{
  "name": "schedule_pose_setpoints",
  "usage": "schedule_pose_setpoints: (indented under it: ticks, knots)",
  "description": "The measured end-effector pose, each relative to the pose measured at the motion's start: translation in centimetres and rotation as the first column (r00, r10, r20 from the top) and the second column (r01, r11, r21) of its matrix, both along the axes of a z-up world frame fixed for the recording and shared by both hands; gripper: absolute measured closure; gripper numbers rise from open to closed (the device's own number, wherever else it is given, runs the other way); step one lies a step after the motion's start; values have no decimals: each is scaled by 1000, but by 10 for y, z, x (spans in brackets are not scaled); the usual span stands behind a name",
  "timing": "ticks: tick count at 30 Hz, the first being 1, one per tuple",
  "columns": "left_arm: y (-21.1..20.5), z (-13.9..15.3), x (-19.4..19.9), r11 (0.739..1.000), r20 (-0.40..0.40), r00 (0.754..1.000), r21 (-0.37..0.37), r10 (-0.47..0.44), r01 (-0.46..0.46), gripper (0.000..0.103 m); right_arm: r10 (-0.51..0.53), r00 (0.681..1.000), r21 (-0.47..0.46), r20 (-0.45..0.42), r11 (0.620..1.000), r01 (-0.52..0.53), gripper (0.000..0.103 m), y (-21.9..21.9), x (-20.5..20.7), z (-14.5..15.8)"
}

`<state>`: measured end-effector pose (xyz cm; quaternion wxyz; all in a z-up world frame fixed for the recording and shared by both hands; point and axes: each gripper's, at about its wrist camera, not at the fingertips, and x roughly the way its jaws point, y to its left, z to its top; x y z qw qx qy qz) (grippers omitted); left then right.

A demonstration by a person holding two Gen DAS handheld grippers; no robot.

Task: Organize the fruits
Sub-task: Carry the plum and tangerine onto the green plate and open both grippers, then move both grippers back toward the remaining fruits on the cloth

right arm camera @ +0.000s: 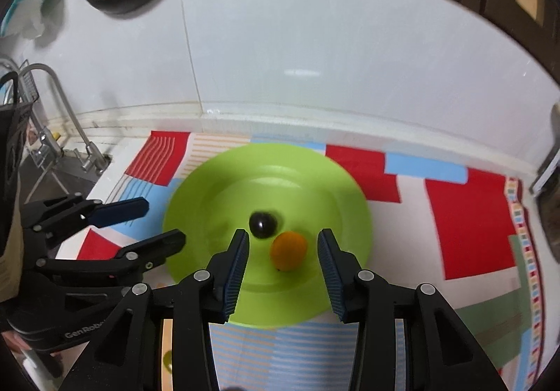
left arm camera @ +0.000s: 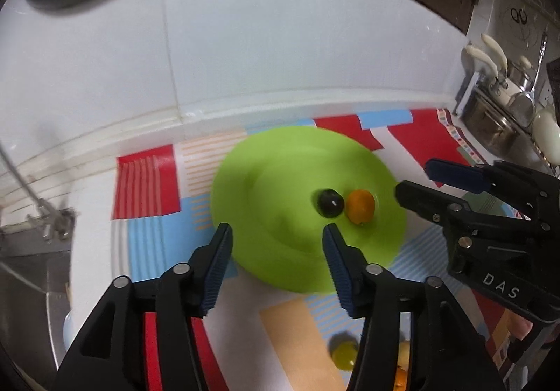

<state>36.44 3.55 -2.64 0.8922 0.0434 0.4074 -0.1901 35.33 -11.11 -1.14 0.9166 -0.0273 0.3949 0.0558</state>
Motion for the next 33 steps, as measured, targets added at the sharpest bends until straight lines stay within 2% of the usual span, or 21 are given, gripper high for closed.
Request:
schedule_pose_setpoints:
  ticks: [5, 12, 15, 18, 22, 26, 33]
  knots:
    - [5, 15, -31, 999, 41, 998, 12, 39, -40, 47, -8, 999, -8, 45, 1000, 9, 61, 2, -29, 18]
    - [12, 35, -87, 996, 145, 987, 48, 66, -74, 39, 6, 994, -24, 107, 1000, -3, 61, 2, -75, 35]
    - [15, 39, -104, 995, 152, 985, 37, 84, -91, 38, 9, 992, -3, 125, 1000, -9, 61, 0, -93, 40]
    - [20, 41, -126, 993, 174, 979, 35, 109, -117, 36, 9, 989, 6, 149, 1000, -10, 50, -2, -112, 45]
    - [24, 42, -150, 989, 177, 974, 19, 143, -149, 34, 1, 984, 9, 180, 1000, -3, 50, -3, -137, 48]
    - [31, 41, -172, 983, 182, 967, 13, 179, -185, 31, 4, 978, -13, 209, 1000, -1, 44, 1, -161, 49]
    - [40, 36, -203, 974, 186, 958, 24, 218, -227, 29, 27, 972, -27, 235, 999, -22, 44, 9, -192, 47]
